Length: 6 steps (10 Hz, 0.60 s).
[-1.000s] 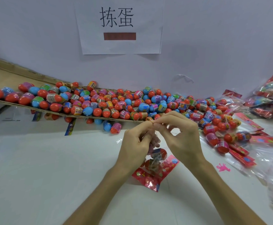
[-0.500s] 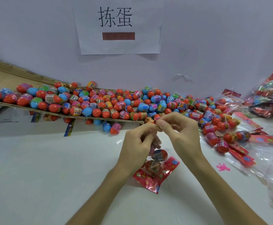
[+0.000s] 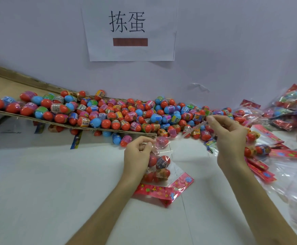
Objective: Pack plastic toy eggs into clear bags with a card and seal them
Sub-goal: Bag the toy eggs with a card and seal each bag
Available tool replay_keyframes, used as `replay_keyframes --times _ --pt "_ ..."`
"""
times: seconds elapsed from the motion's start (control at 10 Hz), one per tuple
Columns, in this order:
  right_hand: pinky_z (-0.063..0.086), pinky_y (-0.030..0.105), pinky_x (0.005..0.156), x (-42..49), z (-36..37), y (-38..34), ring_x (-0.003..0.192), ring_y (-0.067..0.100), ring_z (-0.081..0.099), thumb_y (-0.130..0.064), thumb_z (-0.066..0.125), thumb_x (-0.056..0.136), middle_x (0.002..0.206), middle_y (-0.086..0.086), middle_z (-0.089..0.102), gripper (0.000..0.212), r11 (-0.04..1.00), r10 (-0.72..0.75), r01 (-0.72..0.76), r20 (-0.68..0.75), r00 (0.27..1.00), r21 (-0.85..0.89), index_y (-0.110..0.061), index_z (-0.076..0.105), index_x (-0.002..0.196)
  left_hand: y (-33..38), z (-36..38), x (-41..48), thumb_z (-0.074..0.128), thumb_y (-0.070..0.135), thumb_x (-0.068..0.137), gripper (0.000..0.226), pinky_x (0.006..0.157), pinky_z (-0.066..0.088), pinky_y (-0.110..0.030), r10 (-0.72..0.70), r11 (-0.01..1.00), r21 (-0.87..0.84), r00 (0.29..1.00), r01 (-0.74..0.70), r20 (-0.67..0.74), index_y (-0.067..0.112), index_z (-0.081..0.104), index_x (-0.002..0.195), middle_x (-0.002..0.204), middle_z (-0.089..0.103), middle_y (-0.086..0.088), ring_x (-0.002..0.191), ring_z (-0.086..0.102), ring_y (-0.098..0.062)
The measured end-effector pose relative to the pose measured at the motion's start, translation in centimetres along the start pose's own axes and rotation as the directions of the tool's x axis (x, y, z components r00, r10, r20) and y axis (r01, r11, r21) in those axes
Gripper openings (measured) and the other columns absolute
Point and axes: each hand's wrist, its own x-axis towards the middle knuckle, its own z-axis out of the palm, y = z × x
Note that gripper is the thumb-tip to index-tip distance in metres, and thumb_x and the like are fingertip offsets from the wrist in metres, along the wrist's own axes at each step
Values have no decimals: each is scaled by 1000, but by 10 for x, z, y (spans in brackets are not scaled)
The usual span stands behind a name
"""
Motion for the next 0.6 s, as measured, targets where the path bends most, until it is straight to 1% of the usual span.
replay_keyframes --times 0.1,0.2,0.3,0.4,0.5,0.6 --pt "53 18 72 6 -12 -9 77 6 65 -18 75 91 80 -8 73 10 996 -79 77 -83 993 -33 -27 76 86 -2 1 1 58 8 102 26 83 63 -39 -1 999 37 1000 2 -14 25 73 88 84 77 3 84 74 -15" --pt "54 15 69 9 -12 -37 76 4 69 -24 78 89 80 -10 76 4 943 -73 147 244 967 -298 -28 78 88 -1 1 0 59 11 102 24 84 62 -36 7 998 68 1000 -6 -15 26 73 90 87 76 7 86 73 -11" --pt "55 21 65 21 0 -82 77 15 71 -31 79 86 79 -9 76 2 735 133 428 732 668 -525 -29 81 85 0 0 1 59 9 102 26 84 62 -35 24 997 67 1000 -23 -8 25 72 87 87 76 4 87 73 -13" --pt "55 25 71 42 5 -131 82 17 70 -33 76 91 90 -3 77 12 862 38 486 973 226 -146 -26 81 99 0 0 0 59 10 102 24 83 61 -31 24 998 65 1000 -25 7 25 73 89 89 76 4 89 73 -12" --pt "49 19 73 73 16 -128 77 8 59 -21 69 93 86 -5 69 15 978 -152 -103 960 236 180 -19 78 105 1 0 0 59 10 103 25 82 60 -27 29 997 68 1000 -30 11 26 72 89 90 76 6 88 73 -9" --pt "54 16 68 112 21 -90 73 10 62 -2 63 91 90 0 71 41 724 359 305 715 601 -619 -9 61 131 2 -2 -1 59 9 102 26 76 57 -19 43 997 67 999 -44 19 26 72 88 88 76 8 84 73 -6"
